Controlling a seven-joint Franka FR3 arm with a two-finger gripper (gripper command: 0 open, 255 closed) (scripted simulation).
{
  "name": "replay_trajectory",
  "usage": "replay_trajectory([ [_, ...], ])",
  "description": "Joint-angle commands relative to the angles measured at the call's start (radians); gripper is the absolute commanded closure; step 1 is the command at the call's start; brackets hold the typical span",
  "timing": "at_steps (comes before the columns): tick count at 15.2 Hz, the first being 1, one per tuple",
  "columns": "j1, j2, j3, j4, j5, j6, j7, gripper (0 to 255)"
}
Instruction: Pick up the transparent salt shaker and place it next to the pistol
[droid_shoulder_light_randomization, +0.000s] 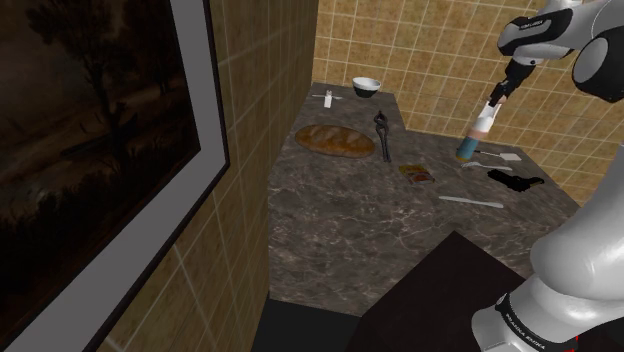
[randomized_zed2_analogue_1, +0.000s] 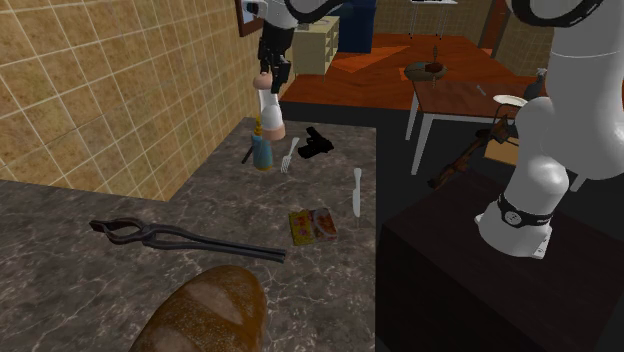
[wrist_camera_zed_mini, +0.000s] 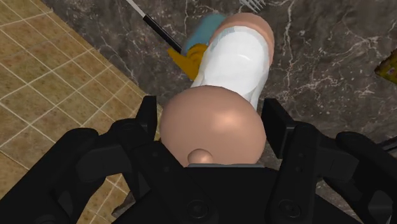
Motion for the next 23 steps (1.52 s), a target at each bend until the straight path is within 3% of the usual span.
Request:
replay_trajectory([
  [1, -0.043, 0.051, -0.003, 0.053, 0.038, -0.003, -0.051, 255],
  [6, -0.161, 0.198, 0.005, 0.225, 0.121, -0.036, -0.156, 255],
  [9, -0.249, 0.317, 0.018, 0.386, 0.171, -0.081, -0.211, 255],
  [23, -0.235, 0.336, 0.031, 0.226, 0.187, 0.094, -0.23, 255],
])
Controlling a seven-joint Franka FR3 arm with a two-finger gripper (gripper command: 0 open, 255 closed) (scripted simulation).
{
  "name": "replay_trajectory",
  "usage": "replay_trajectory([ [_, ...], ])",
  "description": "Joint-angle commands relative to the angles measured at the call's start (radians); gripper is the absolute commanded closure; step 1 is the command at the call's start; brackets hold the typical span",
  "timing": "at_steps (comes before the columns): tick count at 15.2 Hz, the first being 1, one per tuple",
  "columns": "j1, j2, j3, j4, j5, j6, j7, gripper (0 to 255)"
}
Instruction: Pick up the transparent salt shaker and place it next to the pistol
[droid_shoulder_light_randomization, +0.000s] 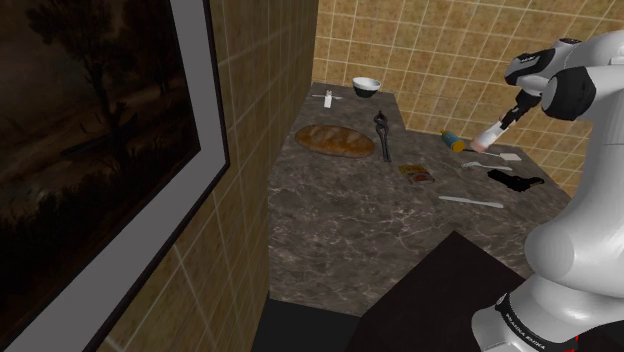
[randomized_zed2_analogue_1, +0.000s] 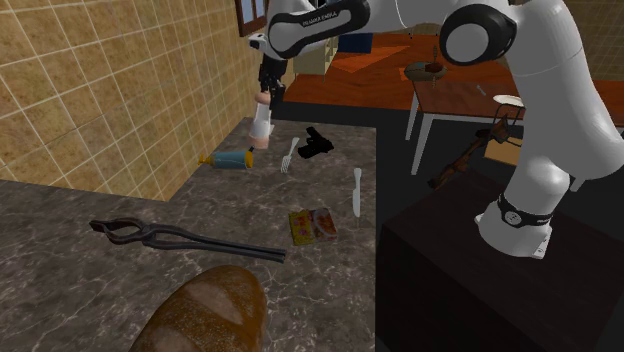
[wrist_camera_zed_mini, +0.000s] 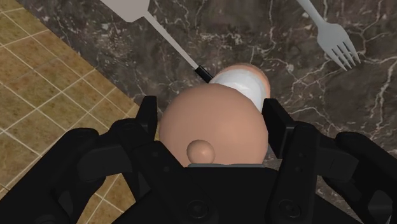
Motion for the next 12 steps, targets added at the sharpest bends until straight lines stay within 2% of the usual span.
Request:
replay_trajectory([
  [1, -0.002, 0.012, 0.003, -0.011, 0.005, 0.023, -0.004, 255],
  [4, -0.002, 0.02, 0.007, -0.03, 0.01, 0.05, -0.008, 255],
  [11, -0.002, 0.021, 0.007, -0.029, 0.01, 0.05, -0.008, 255],
  [12, -0.002, 0.021, 0.007, -0.029, 0.01, 0.05, -0.008, 0],
])
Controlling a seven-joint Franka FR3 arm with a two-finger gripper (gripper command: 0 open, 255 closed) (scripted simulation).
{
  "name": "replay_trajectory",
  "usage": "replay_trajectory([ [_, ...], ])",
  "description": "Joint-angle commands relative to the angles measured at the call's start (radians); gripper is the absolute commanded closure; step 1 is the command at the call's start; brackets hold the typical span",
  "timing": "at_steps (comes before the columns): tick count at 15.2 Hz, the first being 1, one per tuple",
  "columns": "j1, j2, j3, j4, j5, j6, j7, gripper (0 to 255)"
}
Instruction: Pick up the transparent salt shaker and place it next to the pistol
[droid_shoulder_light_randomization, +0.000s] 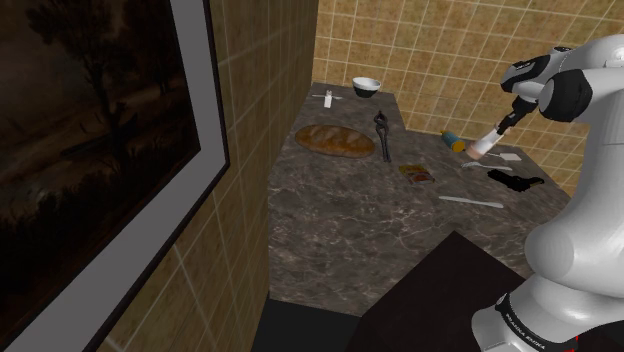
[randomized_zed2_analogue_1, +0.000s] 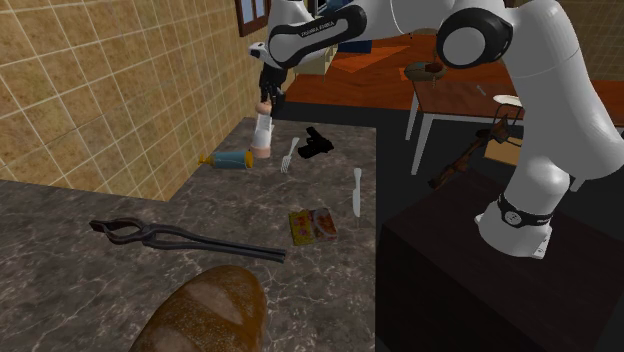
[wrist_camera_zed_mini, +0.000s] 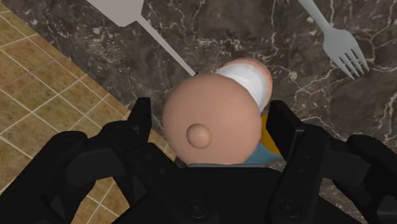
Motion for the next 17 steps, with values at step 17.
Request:
replay_trajectory([
  [17, 0.022, -0.088, -0.02, -0.02, -0.028, -0.065, 0.013, 0],
])
